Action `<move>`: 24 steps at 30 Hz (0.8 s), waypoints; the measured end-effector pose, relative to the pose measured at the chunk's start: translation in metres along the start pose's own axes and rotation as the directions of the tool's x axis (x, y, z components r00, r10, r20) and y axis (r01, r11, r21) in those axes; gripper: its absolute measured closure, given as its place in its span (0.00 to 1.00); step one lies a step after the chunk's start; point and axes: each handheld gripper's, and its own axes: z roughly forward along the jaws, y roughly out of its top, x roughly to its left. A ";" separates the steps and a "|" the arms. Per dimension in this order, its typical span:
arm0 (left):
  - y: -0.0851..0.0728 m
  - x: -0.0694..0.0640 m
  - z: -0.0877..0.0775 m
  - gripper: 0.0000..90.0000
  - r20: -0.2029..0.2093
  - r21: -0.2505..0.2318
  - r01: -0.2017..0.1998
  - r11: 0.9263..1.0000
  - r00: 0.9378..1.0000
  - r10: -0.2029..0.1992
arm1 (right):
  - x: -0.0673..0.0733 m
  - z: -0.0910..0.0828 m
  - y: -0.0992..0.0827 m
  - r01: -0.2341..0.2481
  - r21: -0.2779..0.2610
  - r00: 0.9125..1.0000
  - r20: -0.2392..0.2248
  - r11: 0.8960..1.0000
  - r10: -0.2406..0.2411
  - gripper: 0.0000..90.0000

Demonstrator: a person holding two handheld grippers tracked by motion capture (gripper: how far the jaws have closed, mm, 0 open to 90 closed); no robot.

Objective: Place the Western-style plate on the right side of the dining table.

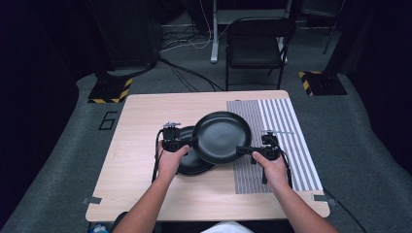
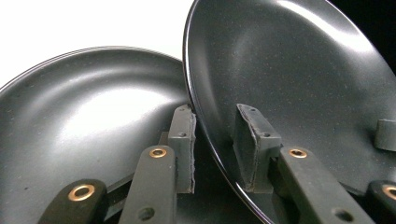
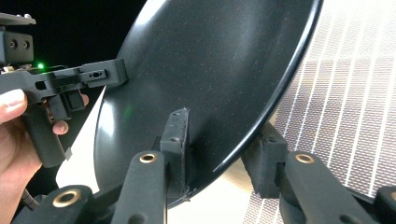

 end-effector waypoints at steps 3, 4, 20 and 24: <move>0.001 -0.002 0.001 0.76 0.004 -0.001 -0.005 1.000 1.000 0.005 | -0.001 -0.002 0.000 0.000 -0.008 1.000 0.004 1.000 0.000 0.70; 0.002 -0.002 0.002 0.76 0.006 0.000 -0.009 1.000 1.000 0.009 | -0.001 -0.003 0.000 0.001 -0.010 1.000 0.003 1.000 -0.001 0.70; 0.009 -0.012 0.010 0.76 0.028 0.006 -0.031 0.999 0.999 0.031 | -0.005 -0.015 -0.002 -0.013 -0.037 1.000 0.016 0.999 0.013 0.70; 0.011 -0.015 0.011 0.76 0.036 0.006 -0.036 0.999 0.999 0.035 | -0.006 -0.019 -0.002 -0.019 -0.045 1.000 0.019 0.999 0.020 0.70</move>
